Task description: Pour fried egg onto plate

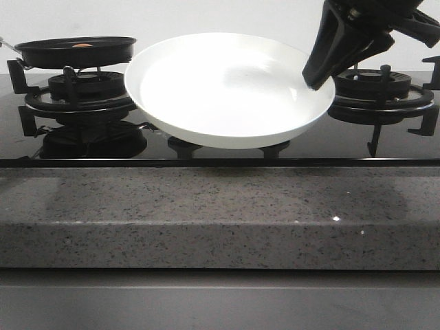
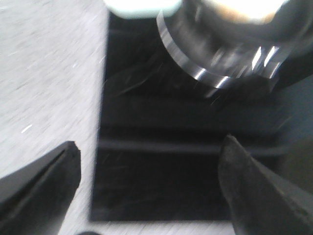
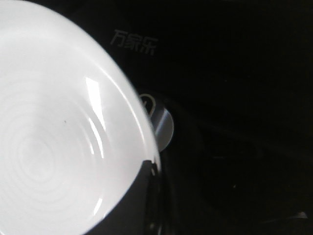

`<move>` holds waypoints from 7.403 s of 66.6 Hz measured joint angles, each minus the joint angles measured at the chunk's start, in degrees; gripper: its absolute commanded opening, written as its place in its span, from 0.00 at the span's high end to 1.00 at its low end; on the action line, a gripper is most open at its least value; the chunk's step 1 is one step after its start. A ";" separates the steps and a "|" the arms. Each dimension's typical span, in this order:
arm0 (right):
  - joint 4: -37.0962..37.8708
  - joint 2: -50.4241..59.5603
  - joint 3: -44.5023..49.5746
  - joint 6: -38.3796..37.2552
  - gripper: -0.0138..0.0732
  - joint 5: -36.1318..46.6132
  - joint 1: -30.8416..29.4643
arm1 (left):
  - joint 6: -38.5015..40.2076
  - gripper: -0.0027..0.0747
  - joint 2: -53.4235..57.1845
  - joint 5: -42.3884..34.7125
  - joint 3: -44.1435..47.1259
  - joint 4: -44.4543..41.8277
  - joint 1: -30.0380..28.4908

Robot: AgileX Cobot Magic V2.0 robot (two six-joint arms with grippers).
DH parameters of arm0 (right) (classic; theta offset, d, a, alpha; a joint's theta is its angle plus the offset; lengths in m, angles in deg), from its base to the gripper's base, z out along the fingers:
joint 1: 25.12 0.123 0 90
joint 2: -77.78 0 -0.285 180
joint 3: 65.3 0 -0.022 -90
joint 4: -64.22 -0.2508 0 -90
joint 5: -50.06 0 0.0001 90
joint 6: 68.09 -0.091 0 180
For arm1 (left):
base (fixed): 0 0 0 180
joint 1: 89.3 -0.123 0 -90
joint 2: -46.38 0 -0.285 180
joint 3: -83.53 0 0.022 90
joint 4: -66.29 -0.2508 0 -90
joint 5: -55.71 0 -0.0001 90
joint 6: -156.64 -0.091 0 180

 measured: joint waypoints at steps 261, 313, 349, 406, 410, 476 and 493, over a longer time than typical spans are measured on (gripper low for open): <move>-0.05 0.00 0.00 -0.08 0.91 0.03 0.00 | -33.18 0.99 5.39 -15.91 -7.17 24.91 33.12; 0.30 0.00 0.10 0.01 0.91 0.03 0.00 | -60.28 0.99 5.39 -20.26 -7.17 24.48 39.60; 0.34 -0.22 0.20 0.04 0.91 -0.04 0.00 | -54.07 0.99 5.39 -21.81 -7.17 25.26 38.30; 0.34 -0.22 0.20 0.15 0.91 -0.04 0.00 | -23.41 0.99 -19.28 -9.37 -7.17 56.23 -0.94; 0.34 -0.22 0.20 0.15 0.91 -0.04 0.00 | -22.69 0.99 -21.44 -8.97 -7.17 56.46 -1.79; 0.34 -0.22 0.20 0.15 0.91 -0.04 0.00 | -21.25 0.22 -27.23 -9.11 -7.84 45.68 -3.87; 0.34 -0.22 0.20 -0.06 0.91 -0.04 0.00 | -21.25 0.22 -26.48 -1.31 -10.16 40.38 -9.77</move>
